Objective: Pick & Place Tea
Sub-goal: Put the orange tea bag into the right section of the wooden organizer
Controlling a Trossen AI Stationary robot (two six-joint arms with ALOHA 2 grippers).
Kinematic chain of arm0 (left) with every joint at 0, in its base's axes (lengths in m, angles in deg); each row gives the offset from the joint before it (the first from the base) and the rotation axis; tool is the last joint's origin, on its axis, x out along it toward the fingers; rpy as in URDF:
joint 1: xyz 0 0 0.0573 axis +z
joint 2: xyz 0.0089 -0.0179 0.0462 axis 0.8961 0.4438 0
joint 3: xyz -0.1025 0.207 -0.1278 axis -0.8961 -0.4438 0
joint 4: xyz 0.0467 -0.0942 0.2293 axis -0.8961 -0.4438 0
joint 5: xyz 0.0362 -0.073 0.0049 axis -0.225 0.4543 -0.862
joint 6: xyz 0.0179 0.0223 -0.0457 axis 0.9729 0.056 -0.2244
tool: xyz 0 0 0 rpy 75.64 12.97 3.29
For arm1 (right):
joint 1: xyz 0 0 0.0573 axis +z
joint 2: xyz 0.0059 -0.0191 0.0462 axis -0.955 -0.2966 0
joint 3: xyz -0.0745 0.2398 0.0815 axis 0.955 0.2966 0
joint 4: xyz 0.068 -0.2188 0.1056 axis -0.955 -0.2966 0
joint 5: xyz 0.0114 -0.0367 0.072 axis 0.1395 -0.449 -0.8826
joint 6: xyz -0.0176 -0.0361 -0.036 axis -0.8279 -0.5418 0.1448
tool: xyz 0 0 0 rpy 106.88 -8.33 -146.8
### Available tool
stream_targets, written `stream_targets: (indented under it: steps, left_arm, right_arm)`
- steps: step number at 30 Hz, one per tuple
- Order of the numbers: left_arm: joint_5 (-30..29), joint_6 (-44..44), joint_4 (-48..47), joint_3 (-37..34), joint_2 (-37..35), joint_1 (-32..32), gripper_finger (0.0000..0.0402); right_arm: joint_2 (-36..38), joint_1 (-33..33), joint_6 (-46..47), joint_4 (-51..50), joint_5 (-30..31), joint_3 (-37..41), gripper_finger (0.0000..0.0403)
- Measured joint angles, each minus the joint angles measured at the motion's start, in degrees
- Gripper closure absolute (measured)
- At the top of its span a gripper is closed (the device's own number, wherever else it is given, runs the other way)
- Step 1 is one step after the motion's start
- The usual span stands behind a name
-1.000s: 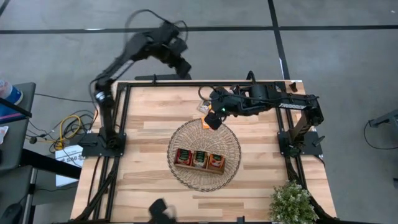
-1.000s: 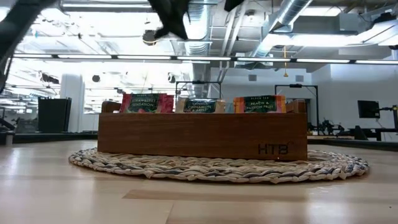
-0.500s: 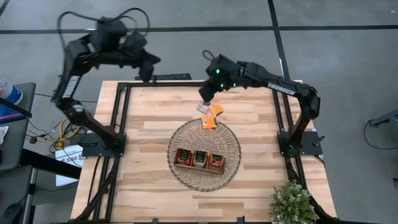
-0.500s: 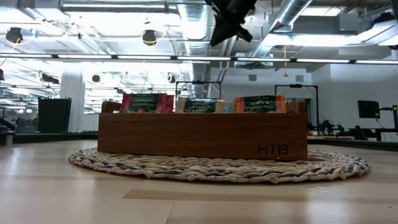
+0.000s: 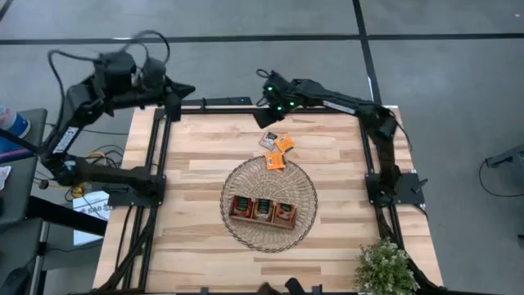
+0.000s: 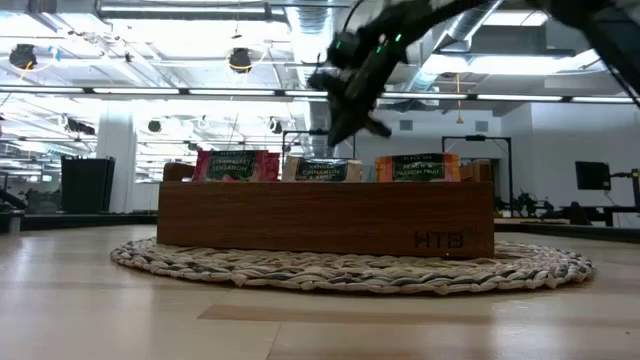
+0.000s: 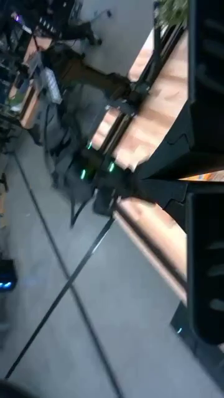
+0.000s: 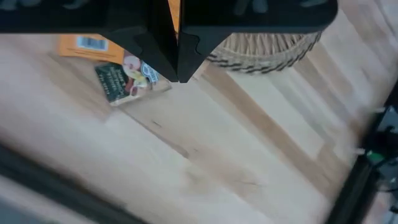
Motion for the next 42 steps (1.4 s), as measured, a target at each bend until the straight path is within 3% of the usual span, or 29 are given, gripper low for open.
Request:
stream_targets:
  steps: [3, 8, 16, 21, 28, 38, 42]
  left_arm:
    - [-0.01, -3.21, 3.52, -7.66, -3.12, -0.66, 0.0402]
    - [0.00, -6.92, 8.15, -15.07, -6.58, -1.29, 0.0402]
    - [0.00, -7.90, 9.38, -15.72, -7.63, -1.27, 0.0401]
    - [-0.24, -7.86, 9.27, -15.72, -7.63, -1.27, 0.0401]
    - [0.02, -7.90, 9.46, -15.72, -7.63, -1.27, 0.0402]
    - [0.02, -7.97, 9.11, -15.72, -7.63, -1.27, 0.0401]
    - [0.09, -8.11, 8.20, -15.72, -7.60, -1.27, 0.0401]
  right_arm:
    - [-5.65, -0.88, 3.12, -1.66, -4.12, -3.04, 0.0403]
    - [-14.62, -1.71, 9.57, -8.90, -4.98, -10.25, 0.0403]
    - [-26.74, -5.06, 7.75, -29.44, -11.05, -22.13, 0.0403]
    - [-28.52, -4.97, 8.11, -30.53, -15.48, -28.96, 0.0403]
    - [-28.99, -6.72, 10.72, -27.45, -21.44, -29.01, 0.0403]
    - [-23.83, -3.78, -21.83, -30.45, -16.02, -28.95, 0.0403]
    - [-20.62, -0.33, -30.45, -26.32, -11.30, -28.92, 0.0403]
